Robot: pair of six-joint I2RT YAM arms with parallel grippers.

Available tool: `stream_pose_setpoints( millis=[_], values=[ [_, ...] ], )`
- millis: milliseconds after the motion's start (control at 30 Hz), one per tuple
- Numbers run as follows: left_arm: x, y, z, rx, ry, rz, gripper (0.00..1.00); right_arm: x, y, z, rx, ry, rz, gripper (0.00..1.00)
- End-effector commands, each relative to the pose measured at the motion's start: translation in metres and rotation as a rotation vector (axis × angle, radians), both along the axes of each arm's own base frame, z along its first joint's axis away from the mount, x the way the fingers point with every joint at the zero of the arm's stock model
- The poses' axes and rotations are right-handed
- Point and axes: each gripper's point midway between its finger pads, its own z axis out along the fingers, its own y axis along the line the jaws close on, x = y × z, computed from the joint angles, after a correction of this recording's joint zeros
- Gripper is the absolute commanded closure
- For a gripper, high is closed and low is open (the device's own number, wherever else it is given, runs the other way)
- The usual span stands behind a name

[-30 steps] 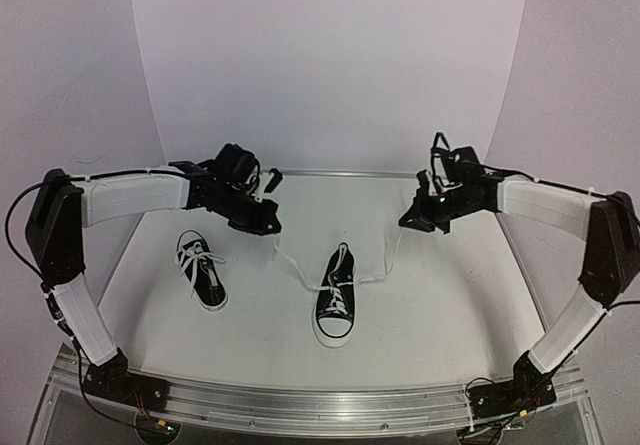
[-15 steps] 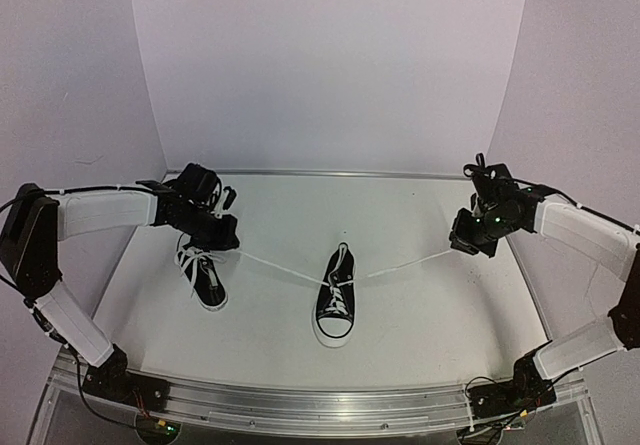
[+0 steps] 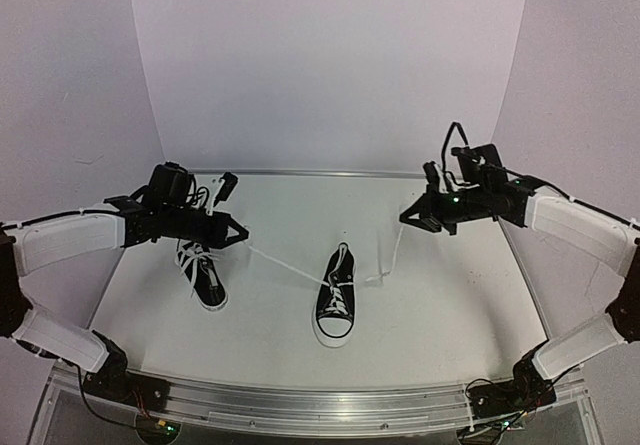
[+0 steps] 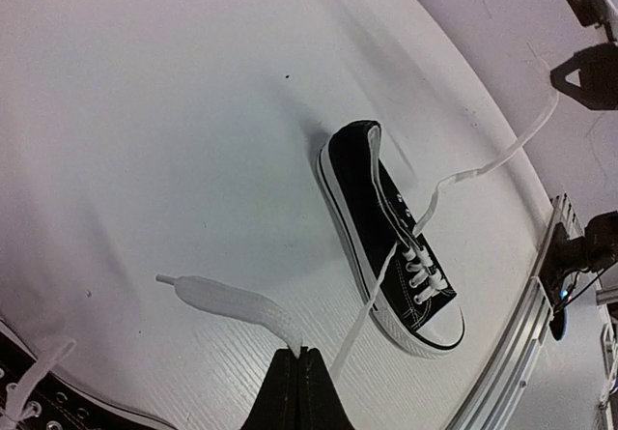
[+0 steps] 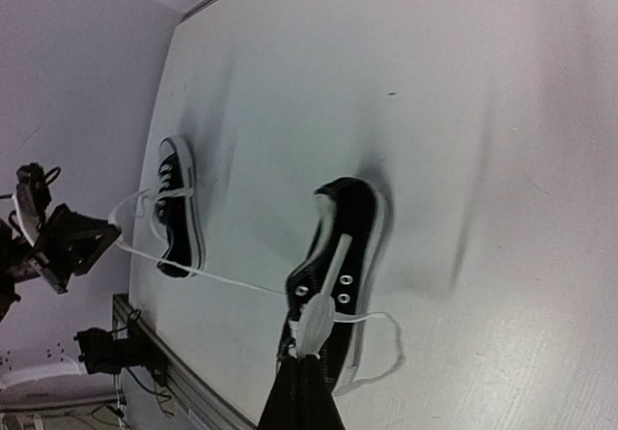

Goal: Tie the shoes

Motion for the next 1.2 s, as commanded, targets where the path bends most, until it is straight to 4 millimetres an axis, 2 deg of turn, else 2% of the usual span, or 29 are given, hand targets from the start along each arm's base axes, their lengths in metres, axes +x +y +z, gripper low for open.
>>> stream_pose_setpoints(
  millis=[0,167,233,333,367,433,500,567,600,633,800,867,933,967,1033,1067,1167],
  values=[
    [-0.013,0.004,0.027,-0.028,-0.158,-0.054,1.0,-0.017,0.09,0.046,0.114,-0.125,0.267,1.0],
    [-0.027,0.022,0.023,-0.004,-0.227,-0.015,1.0,-0.03,0.176,0.047,0.147,-0.137,0.399,1.0],
    [-0.034,0.03,0.018,0.009,-0.234,-0.002,1.0,-0.026,0.208,0.028,0.132,-0.108,0.42,1.0],
    [-0.043,0.035,0.013,0.017,-0.238,-0.007,1.0,-0.029,0.259,0.016,0.155,-0.081,0.496,1.0],
    [-0.047,0.036,0.01,0.022,-0.236,-0.011,1.0,-0.03,0.275,0.007,0.16,-0.058,0.52,1.0],
    [-0.051,0.036,0.007,0.034,-0.238,-0.03,1.0,-0.034,0.288,-0.002,0.176,-0.011,0.554,0.81],
    [-0.055,0.035,0.003,0.051,-0.237,-0.055,1.0,-0.034,0.287,0.0,0.176,-0.011,0.559,0.64],
    [-0.059,0.032,-0.001,0.067,-0.237,-0.083,1.0,-0.028,0.273,0.005,0.166,-0.018,0.538,0.47],
    [-0.06,0.03,-0.002,0.073,-0.239,-0.1,1.0,-0.025,0.265,0.008,0.164,-0.019,0.524,0.42],
    [-0.062,0.026,-0.005,0.078,-0.239,-0.118,1.0,-0.021,0.254,0.011,0.163,-0.018,0.505,0.41],
    [-0.065,-0.004,-0.014,0.125,-0.263,-0.247,1.0,-0.005,0.189,0.015,0.136,-0.012,0.412,0.4],
    [-0.063,-0.016,-0.016,0.129,-0.262,-0.285,1.0,-0.007,0.171,0.011,0.133,0.006,0.404,0.39],
    [-0.058,-0.025,-0.013,0.107,-0.266,-0.295,1.0,-0.011,0.162,0.006,0.136,0.026,0.416,0.39],
    [-0.055,-0.027,-0.012,0.1,-0.272,-0.287,1.0,-0.012,0.162,0.006,0.136,0.022,0.425,0.46],
    [-0.051,-0.029,-0.008,0.087,-0.281,-0.271,1.0,-0.01,0.167,0.01,0.147,0.015,0.436,0.72],
    [-0.049,-0.029,-0.006,0.08,-0.286,-0.261,1.0,-0.007,0.173,0.012,0.154,0.01,0.445,0.76],
    [-0.051,-0.026,-0.003,0.065,-0.289,-0.241,1.0,0.0,0.209,0.025,0.191,-0.021,0.505,0.72]
  ],
)
